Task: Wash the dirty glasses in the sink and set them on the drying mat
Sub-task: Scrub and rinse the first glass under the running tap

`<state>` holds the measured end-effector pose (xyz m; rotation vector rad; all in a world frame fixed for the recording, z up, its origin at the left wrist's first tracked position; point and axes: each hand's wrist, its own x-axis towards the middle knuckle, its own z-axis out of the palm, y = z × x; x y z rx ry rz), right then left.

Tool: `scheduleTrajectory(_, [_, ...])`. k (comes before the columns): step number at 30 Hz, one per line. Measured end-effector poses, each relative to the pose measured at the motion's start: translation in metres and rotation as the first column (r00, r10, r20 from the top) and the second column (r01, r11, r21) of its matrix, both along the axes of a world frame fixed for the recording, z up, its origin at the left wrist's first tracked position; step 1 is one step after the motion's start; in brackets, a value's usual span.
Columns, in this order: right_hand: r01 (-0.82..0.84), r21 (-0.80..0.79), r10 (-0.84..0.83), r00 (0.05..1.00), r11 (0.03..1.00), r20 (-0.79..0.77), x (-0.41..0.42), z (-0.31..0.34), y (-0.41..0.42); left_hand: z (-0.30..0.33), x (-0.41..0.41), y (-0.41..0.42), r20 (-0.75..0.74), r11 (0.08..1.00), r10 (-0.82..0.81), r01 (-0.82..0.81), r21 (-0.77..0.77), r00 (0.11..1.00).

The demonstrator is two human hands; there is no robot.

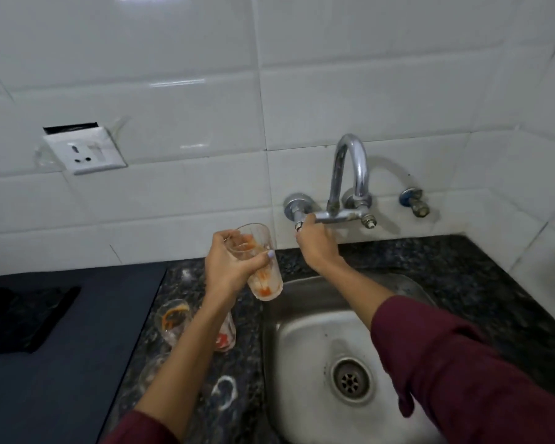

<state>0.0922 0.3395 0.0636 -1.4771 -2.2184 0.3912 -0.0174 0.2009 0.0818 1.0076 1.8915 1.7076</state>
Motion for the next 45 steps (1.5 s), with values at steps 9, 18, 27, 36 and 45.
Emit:
scheduleTrajectory(9, [-0.121, 0.175, 0.079, 0.97, 0.977, 0.23, -0.006, -0.003, -0.012, -0.002, -0.006, 0.006, -0.031, 0.996, -0.062, 0.059, -0.072, 0.998])
scheduleTrajectory(18, [-0.121, -0.246, 0.058, 0.967, 0.962, -0.248, 0.046, -0.034, -0.05, -0.015, 0.012, 0.014, 0.064, 0.973, -0.19, 0.196, -0.119, 0.98])
scheduleTrajectory(27, [0.065, -0.519, -0.318, 0.853, 0.852, -0.415, 0.126, -0.062, -0.101, -0.053, 0.067, 0.036, 0.439, 0.912, -0.282, 0.38, -0.154, 0.853])
scheduleTrajectory(36, [-0.091, -0.045, 0.084, 0.988, 0.995, -0.133, 0.135, -0.051, -0.119, -0.079, 0.113, 0.048, 0.595, 0.847, -0.345, 0.514, -0.136, 0.726])
scheduleTrajectory(45, [-0.477, -0.053, 0.478, 0.86, 0.877, 0.177, 0.177, -0.034, -0.065, -0.082, 0.115, 0.045, 0.104, 0.783, -0.594, 0.603, -0.153, 0.798])
